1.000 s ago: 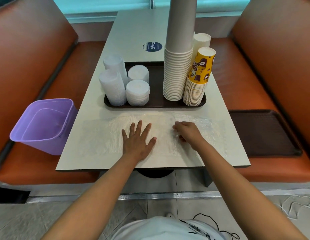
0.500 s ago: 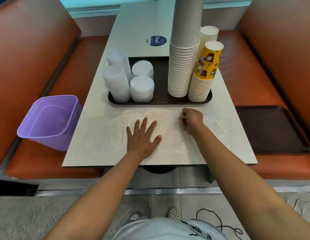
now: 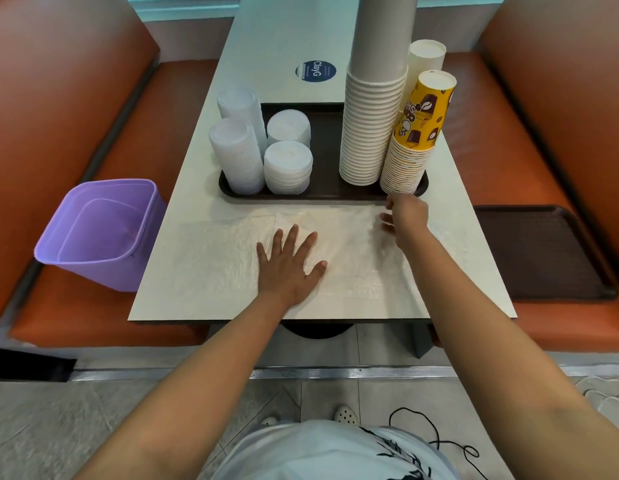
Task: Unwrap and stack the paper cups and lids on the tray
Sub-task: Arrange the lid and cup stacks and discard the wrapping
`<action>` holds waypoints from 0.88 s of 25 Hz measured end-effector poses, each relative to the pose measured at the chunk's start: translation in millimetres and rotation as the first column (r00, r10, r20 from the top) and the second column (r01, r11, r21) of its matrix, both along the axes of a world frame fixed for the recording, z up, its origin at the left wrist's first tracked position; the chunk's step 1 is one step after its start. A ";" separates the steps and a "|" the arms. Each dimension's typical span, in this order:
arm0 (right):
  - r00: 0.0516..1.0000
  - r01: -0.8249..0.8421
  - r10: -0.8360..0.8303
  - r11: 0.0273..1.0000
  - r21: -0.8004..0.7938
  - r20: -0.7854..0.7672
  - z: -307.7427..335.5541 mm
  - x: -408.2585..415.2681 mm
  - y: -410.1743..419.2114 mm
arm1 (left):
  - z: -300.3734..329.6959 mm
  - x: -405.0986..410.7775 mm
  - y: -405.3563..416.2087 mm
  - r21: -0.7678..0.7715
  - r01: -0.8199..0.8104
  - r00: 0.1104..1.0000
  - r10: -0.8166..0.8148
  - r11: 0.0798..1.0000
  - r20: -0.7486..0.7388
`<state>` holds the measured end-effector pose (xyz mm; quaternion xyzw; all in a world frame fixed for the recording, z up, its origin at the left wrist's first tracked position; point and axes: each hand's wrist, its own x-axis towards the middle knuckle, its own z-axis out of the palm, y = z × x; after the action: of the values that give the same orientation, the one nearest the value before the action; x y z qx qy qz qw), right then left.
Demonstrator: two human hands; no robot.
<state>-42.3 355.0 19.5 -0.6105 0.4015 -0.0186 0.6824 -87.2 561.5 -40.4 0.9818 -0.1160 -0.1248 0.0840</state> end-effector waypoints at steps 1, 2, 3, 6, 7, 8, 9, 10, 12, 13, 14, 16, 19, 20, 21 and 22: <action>0.999 0.011 -0.009 0.999 -0.036 0.047 -4.2 -1.4 -5.9 | -0.8 -1.0 1.2 -0.002 -0.005 1.000 0.005 1.000 0.002; 0.993 -0.072 0.081 0.990 -0.119 0.081 -9.2 -5.6 -10.4 | -1.5 -1.6 1.8 -0.010 -0.009 1.000 0.009 1.000 0.005; 0.968 -0.217 0.239 0.950 -0.226 0.074 -17.4 -10.7 -13.1 | -1.7 -1.9 2.4 -0.020 -0.010 1.000 0.011 1.000 0.009; 0.855 -0.479 0.517 0.745 -0.464 -0.051 -33.8 -16.1 -10.7 | -1.6 -2.0 1.6 -0.022 0.001 1.000 -0.001 1.000 0.017; 0.847 -0.484 0.529 0.723 -0.493 -0.057 -33.6 -12.2 -8.3 | -1.2 -1.7 0.9 -0.023 0.000 1.000 0.000 1.000 0.015; 0.843 -0.490 0.535 0.718 -0.495 -0.059 -31.7 -7.5 -5.3 | -0.7 -1.3 0.5 -0.023 0.000 1.000 0.000 1.000 0.012; 0.838 -0.500 0.542 0.710 -0.496 -0.068 -29.4 -3.1 -1.8 | -0.2 -1.1 0.5 -0.019 0.003 1.000 -0.003 1.000 0.010; 0.837 -0.500 0.541 0.701 -0.508 -0.078 -29.1 1.0 0.7 | 0.3 -1.1 0.6 -0.016 0.005 1.000 -0.005 1.000 0.008; 0.858 -0.459 0.508 0.692 -0.557 -0.076 -27.1 4.9 2.5 | 0.7 -0.5 1.0 -0.022 0.007 1.000 -0.007 1.000 0.004; 0.878 -0.416 0.474 0.698 -0.583 -0.059 -24.2 4.9 2.1 | 0.8 0.0 1.4 -0.023 0.006 1.000 -0.006 1.000 0.005; 0.906 -0.352 0.424 0.722 -0.596 -0.022 -20.7 3.1 1.1 | 0.6 0.3 1.8 -0.022 0.004 1.000 -0.003 1.000 0.007; 0.960 -0.189 0.273 0.783 -0.592 0.055 -15.0 -7.0 2.2 | -0.9 -0.1 2.6 -0.017 -0.005 1.000 0.005 1.000 0.006; 0.953 -0.272 0.300 0.816 -0.509 -0.029 -14.7 -29.1 10.9 | -2.5 -0.5 1.4 -0.021 -0.017 1.000 0.017 1.000 0.016; 0.900 -0.430 0.402 0.764 -0.482 -0.166 -15.0 -36.7 14.5 | -1.8 0.0 0.5 -0.020 -0.018 1.000 0.019 1.000 0.021; 0.827 -0.563 0.483 0.701 -0.439 -0.289 -14.3 -43.9 18.1 | -1.1 0.8 -0.3 -0.018 -0.019 1.000 0.020 1.000 0.024; 0.773 -0.634 0.532 0.660 -0.403 -0.346 -13.6 -49.8 20.8 | -0.4 1.4 -0.9 -0.017 -0.020 1.000 0.021 1.000 0.023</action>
<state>-92.1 375.8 5.9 -0.8599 0.2301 0.1601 0.4266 -85.7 560.6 -40.8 0.9836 -0.1079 -0.1115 0.0919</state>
